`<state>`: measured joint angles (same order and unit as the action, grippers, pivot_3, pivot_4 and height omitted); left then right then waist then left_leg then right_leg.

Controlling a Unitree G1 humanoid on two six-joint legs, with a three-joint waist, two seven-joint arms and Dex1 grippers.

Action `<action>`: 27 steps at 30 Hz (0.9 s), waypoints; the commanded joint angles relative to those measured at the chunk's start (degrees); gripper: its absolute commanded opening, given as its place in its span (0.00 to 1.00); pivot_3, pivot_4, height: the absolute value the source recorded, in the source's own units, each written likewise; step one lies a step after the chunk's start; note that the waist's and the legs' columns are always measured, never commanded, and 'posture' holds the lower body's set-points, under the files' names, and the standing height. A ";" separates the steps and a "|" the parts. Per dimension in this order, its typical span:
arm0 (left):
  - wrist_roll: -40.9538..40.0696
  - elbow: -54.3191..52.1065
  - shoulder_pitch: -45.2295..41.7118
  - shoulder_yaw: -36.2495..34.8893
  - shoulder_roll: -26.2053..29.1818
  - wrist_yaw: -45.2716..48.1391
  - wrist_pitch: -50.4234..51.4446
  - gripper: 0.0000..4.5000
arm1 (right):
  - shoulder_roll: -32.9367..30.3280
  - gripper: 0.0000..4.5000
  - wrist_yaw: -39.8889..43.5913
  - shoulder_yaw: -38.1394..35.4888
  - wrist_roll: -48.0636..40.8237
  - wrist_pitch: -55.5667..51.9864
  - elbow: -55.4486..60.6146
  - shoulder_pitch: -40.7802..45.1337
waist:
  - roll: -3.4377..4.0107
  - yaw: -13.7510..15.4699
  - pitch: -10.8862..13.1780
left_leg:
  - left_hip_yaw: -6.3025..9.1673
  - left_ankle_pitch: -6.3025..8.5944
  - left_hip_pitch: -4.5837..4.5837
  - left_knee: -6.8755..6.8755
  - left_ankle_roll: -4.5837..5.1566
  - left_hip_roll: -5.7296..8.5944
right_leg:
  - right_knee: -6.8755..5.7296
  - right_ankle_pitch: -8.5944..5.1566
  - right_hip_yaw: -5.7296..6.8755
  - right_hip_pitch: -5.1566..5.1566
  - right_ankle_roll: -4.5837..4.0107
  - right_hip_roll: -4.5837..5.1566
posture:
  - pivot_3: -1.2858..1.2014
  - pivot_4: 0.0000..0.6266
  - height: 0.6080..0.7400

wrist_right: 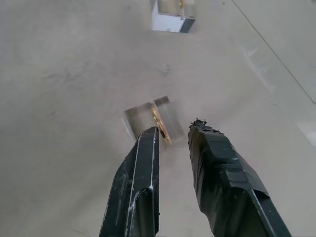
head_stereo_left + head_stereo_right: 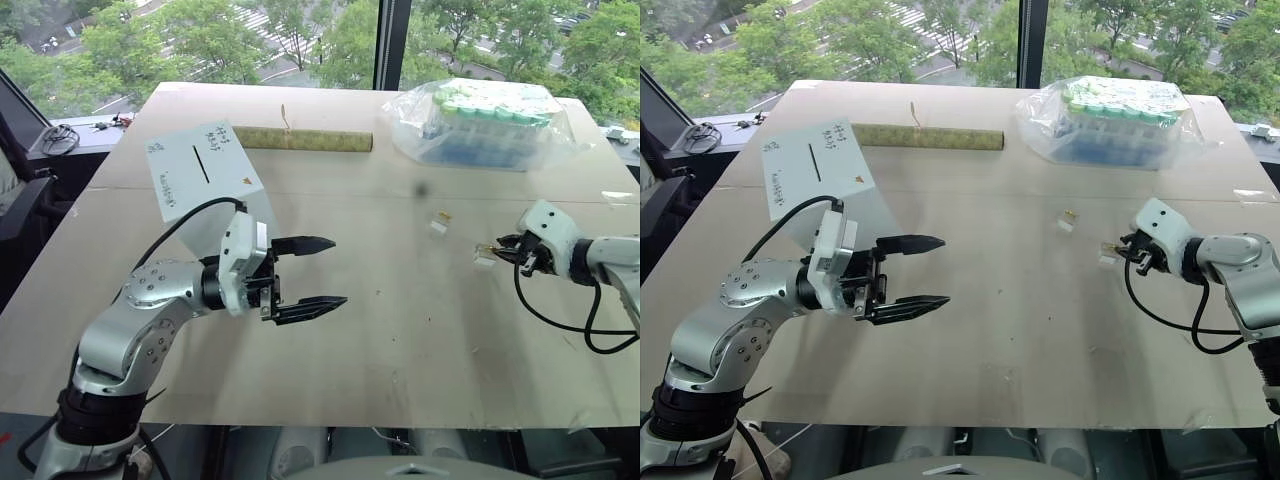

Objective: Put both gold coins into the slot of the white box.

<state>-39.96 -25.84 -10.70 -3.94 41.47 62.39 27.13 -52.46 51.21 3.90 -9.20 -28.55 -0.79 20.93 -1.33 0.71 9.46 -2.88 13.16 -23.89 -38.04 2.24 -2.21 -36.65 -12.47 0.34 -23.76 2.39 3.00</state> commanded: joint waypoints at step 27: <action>-14.36 1.86 -13.92 -0.30 -6.96 -11.93 17.70 1.00 | 1.39 0.02 2.65 -16.42 -20.08 -15.03 21.48 -0.64 | -0.02 0.15 0.02 | 0.10 0.00 0.00 -0.02 0.00 -0.01 | -0.08 0.00 0.04 0.03 0.03 -0.05 | 0.52 0.24 1.00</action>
<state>-51.25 -24.03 -22.77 -3.48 35.05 51.37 43.31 -50.90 54.15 -9.35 -25.13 -41.06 14.62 20.10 -1.35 0.87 9.49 -2.76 13.16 -23.89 -38.07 2.24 -2.22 -36.74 -12.48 0.39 -23.73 2.44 2.94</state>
